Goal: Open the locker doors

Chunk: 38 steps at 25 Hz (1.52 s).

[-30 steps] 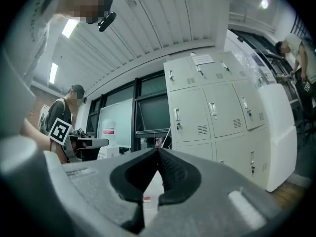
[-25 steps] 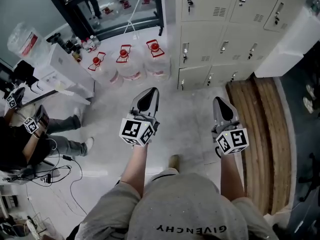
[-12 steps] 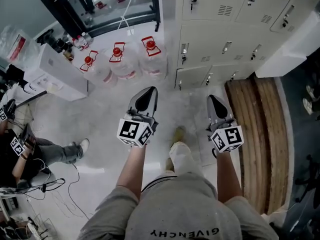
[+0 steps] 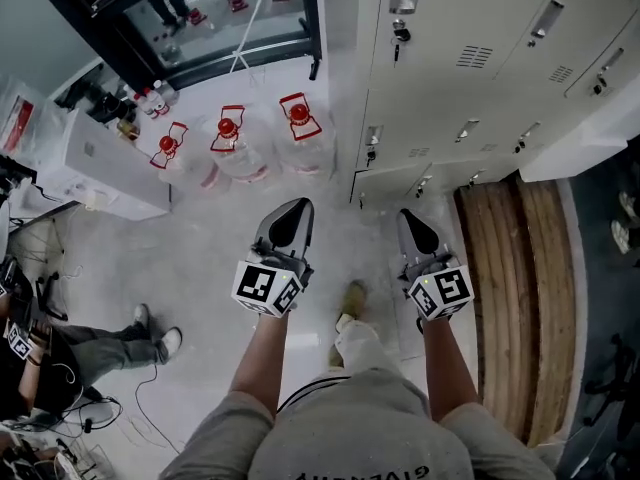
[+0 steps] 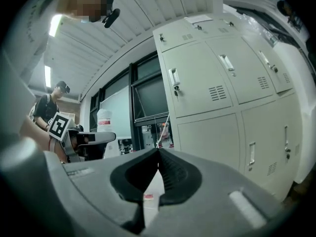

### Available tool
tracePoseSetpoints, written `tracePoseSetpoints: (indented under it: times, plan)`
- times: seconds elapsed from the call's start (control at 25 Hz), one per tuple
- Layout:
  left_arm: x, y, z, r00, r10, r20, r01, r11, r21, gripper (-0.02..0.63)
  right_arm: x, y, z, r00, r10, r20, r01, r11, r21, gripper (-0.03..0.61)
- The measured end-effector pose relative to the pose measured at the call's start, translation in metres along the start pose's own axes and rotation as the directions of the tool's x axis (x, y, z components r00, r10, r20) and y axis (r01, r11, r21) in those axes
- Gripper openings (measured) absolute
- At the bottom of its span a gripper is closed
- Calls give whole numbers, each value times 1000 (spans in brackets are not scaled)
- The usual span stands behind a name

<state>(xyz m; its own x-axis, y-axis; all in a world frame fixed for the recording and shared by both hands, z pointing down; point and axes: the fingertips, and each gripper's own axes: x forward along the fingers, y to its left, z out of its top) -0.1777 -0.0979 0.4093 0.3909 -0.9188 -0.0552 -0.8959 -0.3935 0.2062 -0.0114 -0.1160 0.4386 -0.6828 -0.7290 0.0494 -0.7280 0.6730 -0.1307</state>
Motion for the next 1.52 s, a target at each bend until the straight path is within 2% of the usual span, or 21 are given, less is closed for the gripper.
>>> tracePoseSetpoints:
  times: [0.36, 0.92, 1.36, 1.52]
  plan:
    - [62, 40, -42, 999, 19, -38, -21, 999, -39, -2, 65, -36, -40, 997, 32, -65, -30, 999, 31, -5]
    - [130, 66, -107, 997, 6, -79, -12, 997, -80, -2, 143, -75, -96, 992, 63, -107, -54, 995, 83, 21]
    - [162, 92, -154, 993, 14, -120, -28, 993, -116, -2, 191, -98, -139, 993, 27, -113, -17, 996, 84, 64]
    - [169, 99, -171, 991, 15, -135, -32, 992, -122, -2, 209, -113, -147, 994, -8, -111, 15, 998, 61, 101]
